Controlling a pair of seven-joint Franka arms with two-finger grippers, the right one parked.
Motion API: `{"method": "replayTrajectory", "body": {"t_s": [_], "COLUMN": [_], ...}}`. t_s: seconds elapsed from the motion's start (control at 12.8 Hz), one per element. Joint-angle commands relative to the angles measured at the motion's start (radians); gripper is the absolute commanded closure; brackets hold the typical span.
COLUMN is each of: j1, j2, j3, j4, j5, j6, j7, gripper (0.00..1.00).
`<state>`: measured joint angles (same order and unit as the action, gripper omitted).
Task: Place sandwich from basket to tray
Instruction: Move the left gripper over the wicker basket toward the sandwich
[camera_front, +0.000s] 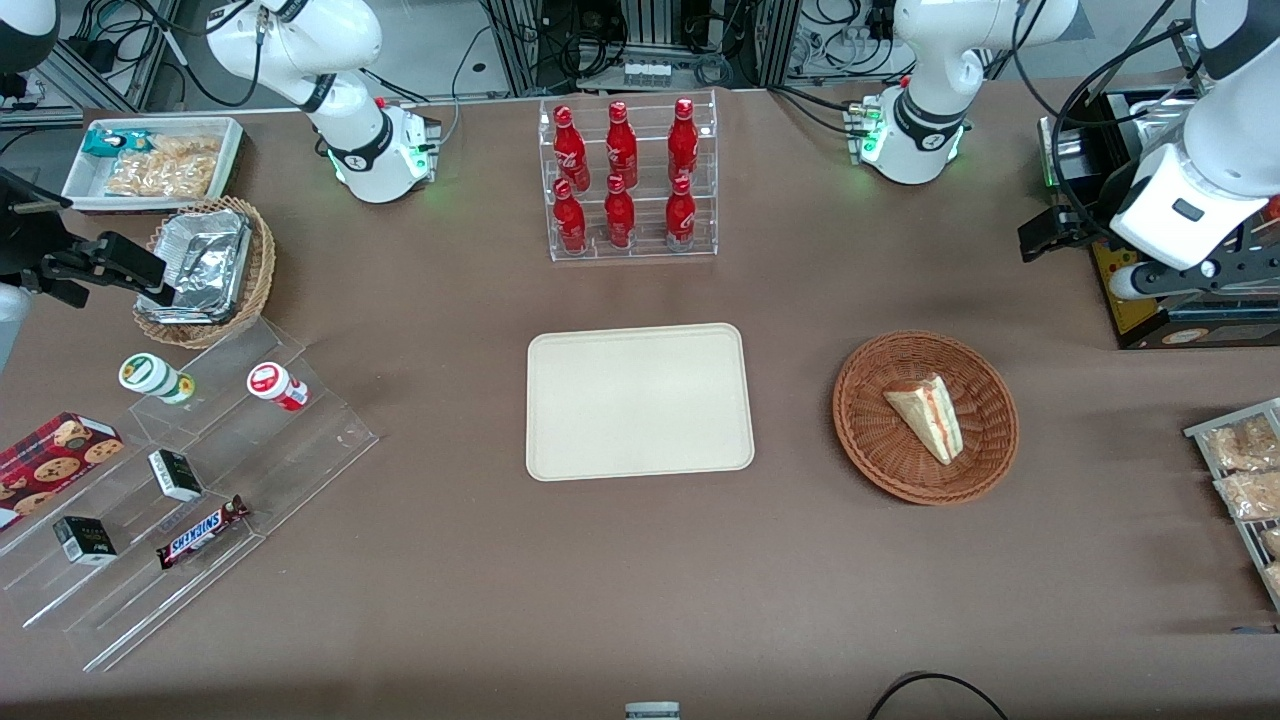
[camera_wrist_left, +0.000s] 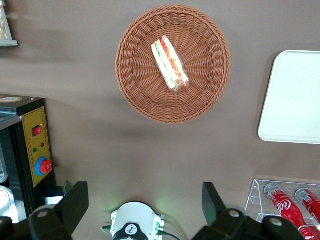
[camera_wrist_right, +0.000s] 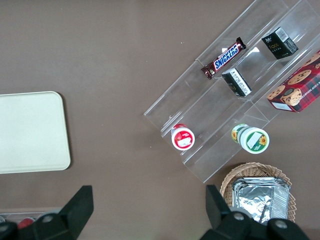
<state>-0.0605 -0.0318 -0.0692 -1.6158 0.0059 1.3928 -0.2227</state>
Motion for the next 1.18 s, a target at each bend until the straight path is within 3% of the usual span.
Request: {"method": "replayTrajectory", "body": {"t_s": [0.0,0.31,1.1], "j1": [-0.01,-0.009,-0.009], "j2": [0.016,0.081,0.07], "j3": [0.002,0.002,0.003], "j4": [0.014,-0.03,-0.505], "j5": [-0.011,-0.012,-0.006], "j6": [0.014,0.032,0.648], "j7": [0.02,0.039,-0.006], "gripper": [0.0,0.0,0.0]}}
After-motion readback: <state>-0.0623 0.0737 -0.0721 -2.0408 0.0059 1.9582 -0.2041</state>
